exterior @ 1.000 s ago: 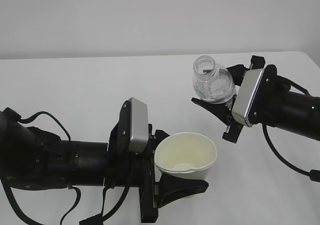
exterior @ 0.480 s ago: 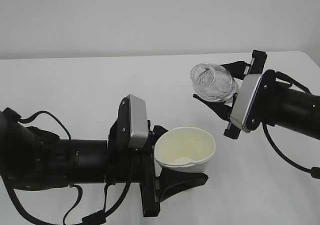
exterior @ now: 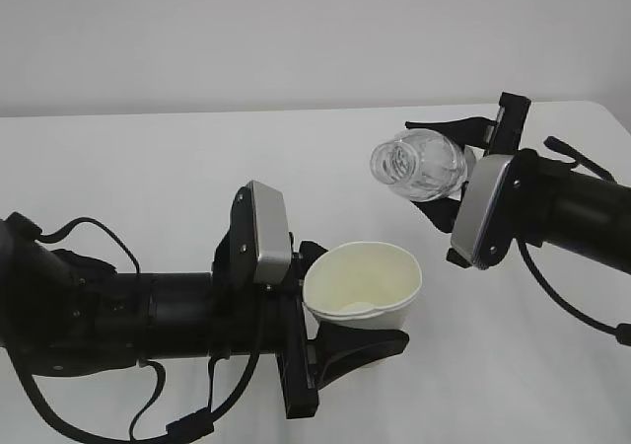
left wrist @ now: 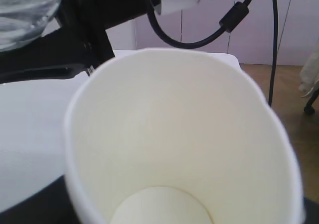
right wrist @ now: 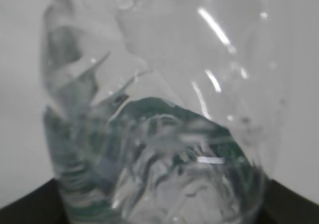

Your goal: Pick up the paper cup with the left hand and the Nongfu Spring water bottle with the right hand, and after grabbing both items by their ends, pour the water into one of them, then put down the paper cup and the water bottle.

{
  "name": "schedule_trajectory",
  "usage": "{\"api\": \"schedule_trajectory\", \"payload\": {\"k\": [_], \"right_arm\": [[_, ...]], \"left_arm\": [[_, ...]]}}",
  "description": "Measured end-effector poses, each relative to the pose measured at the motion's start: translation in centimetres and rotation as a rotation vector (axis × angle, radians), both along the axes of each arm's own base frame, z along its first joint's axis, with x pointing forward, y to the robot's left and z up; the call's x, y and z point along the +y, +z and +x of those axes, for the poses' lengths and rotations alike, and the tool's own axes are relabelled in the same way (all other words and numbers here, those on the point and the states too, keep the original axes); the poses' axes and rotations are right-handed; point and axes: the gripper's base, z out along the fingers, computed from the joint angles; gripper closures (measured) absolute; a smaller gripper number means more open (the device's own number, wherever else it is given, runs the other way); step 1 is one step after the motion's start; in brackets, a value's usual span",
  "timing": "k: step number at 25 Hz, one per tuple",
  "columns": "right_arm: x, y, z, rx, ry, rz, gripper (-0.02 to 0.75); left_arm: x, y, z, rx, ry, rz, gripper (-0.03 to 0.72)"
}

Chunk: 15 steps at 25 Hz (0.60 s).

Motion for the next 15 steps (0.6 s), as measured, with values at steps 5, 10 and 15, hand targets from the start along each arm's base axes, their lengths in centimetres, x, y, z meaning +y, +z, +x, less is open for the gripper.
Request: {"api": "schedule_trajectory", "payload": {"k": [5,10,15], "right_arm": [[-0.05,0.03,0.06,-0.043,-0.004,-0.039,0.273],[-0.13,0.08,0.16,-0.082,-0.012,-0.073,0.273],[-0.19,0.16,0.27,-0.106,-0.021,-0.091,0.273]], "left_arm": [[0.02,0.03,0.1,0.003,0.012,-0.004,0.225],[0.04,0.06,0.23,0.004,0.026,-0.008,0.225],[0.08,0.12,0.44,0.01,0.052,-0.016,0.225]]}}
